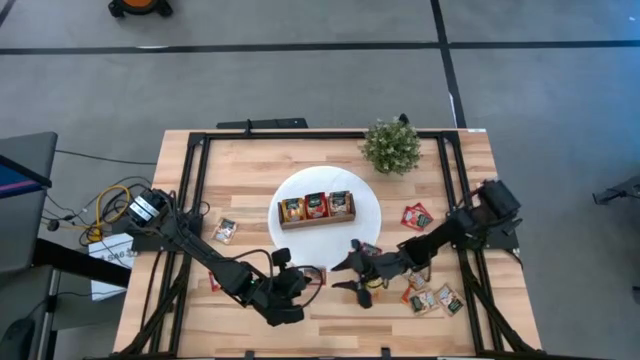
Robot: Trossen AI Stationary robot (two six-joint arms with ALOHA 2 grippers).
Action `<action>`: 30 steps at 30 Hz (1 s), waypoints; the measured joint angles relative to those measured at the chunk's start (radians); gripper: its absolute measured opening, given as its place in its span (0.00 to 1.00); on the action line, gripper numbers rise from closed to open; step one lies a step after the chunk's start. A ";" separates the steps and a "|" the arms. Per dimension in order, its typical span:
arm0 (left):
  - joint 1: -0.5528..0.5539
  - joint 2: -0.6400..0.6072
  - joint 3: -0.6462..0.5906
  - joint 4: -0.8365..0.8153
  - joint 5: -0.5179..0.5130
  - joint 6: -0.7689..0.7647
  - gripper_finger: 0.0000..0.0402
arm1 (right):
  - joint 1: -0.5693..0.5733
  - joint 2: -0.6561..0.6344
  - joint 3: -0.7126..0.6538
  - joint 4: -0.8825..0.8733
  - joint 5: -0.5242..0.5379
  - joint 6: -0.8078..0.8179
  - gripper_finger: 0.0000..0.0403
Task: Pick & Place Tea
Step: Put the red tea bag into the middle section of the wooden organizer
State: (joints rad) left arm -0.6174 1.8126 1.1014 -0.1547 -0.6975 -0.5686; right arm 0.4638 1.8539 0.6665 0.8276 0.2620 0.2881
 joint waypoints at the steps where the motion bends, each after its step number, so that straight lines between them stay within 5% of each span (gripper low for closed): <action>1: 0.000 0.000 0.000 0.000 -0.001 0.001 0.00 | -0.001 0.018 0.030 -0.026 -0.005 -0.020 0.50; 12: 0.000 0.004 0.000 -0.005 0.056 -0.042 0.00 | -0.044 0.082 0.255 -0.459 0.032 -0.002 0.39; 23: -0.004 0.145 -0.001 0.068 0.185 -0.060 0.00 | -0.203 0.085 0.258 -0.521 -0.232 0.193 0.38; 30: 0.010 0.210 0.002 0.089 0.133 -0.073 0.00 | -0.218 0.085 0.258 -0.561 -0.249 0.223 0.39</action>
State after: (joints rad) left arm -0.6071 2.0225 1.1034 -0.0655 -0.5641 -0.6419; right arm 0.2461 1.9392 0.9245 0.2670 0.0125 0.5115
